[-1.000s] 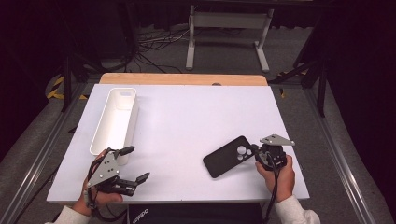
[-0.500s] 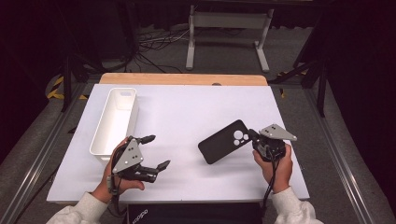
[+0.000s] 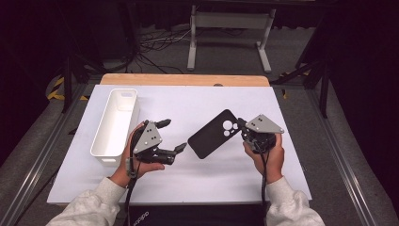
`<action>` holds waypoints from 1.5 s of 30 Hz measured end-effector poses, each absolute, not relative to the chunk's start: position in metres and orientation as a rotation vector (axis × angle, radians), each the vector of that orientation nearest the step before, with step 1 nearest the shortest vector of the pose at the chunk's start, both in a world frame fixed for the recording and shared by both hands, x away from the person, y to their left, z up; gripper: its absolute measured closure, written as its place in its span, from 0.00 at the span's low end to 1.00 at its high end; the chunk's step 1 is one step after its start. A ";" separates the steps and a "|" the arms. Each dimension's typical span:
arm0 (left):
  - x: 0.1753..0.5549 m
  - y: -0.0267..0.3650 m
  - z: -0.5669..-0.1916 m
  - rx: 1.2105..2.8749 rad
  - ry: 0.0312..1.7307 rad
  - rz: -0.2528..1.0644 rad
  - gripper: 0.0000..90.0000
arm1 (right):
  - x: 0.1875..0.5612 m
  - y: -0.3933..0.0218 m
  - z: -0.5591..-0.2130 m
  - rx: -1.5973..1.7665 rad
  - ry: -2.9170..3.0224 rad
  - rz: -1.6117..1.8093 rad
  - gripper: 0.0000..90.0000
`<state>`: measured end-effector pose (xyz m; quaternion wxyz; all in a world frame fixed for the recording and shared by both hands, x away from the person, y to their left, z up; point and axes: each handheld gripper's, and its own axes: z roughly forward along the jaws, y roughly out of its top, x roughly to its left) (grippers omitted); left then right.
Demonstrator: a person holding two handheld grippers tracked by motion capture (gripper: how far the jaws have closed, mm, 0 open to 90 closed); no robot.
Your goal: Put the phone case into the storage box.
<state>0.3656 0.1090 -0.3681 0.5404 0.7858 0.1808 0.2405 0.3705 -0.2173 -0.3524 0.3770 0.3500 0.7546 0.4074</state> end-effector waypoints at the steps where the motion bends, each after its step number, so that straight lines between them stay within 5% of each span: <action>1: 0.366 0.109 -0.368 1.868 0.430 0.572 0.15 | 0.370 -0.217 -0.352 0.895 1.930 1.042 0.98; 14: 0.387 0.086 -0.359 1.915 0.455 0.593 0.27 | 0.372 -0.180 -0.349 0.710 1.962 1.016 0.98; 17: 0.392 0.083 -0.358 1.952 0.442 0.581 0.40 | 0.372 -0.168 -0.348 0.620 1.990 0.983 0.98; 31: 0.405 0.081 -0.359 2.005 0.494 0.614 0.69 | 0.361 -0.125 -0.356 0.318 1.979 0.806 0.98; 45: 0.399 0.084 -0.358 2.008 0.457 0.602 0.78 | 0.346 -0.114 -0.361 0.172 1.915 0.733 0.98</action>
